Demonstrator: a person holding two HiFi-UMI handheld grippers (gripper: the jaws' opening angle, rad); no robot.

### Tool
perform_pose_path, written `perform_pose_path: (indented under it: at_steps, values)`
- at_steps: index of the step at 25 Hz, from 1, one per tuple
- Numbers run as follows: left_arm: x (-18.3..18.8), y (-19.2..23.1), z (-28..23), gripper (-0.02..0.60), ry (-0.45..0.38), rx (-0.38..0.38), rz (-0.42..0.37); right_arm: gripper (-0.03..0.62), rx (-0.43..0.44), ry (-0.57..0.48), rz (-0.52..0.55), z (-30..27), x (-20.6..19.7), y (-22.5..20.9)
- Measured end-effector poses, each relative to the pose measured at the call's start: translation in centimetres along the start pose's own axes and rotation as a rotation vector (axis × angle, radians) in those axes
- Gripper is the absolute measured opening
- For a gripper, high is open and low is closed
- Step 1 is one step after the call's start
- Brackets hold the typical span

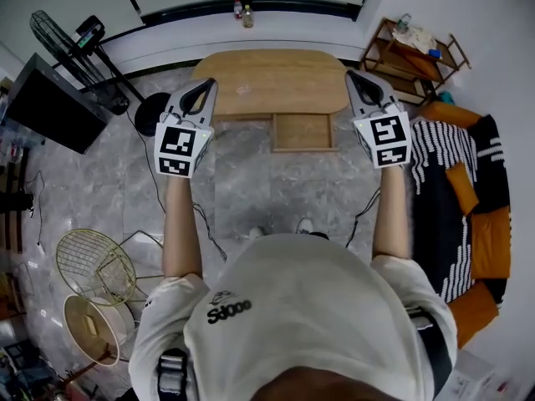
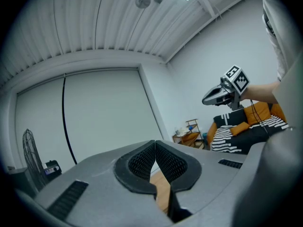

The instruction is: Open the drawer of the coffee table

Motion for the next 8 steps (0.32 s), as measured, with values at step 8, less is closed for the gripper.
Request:
perform_pose_path:
  at_steps: [8]
  values:
    - [0.7, -1.6, -1.5, 0.018, -0.001, -0.005, -0.005, 0.006, -0.008, 0.007, -0.007, 1.2, -1.5, -1.8]
Point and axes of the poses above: the fingertips, and each gripper's own axes: z backward along the fingers, y to its left, x out of its top, the point moved 6 cm from there along z, backward along the fingers, and after that the axes turned 7 degrees about -y, right-handed, at the moved point
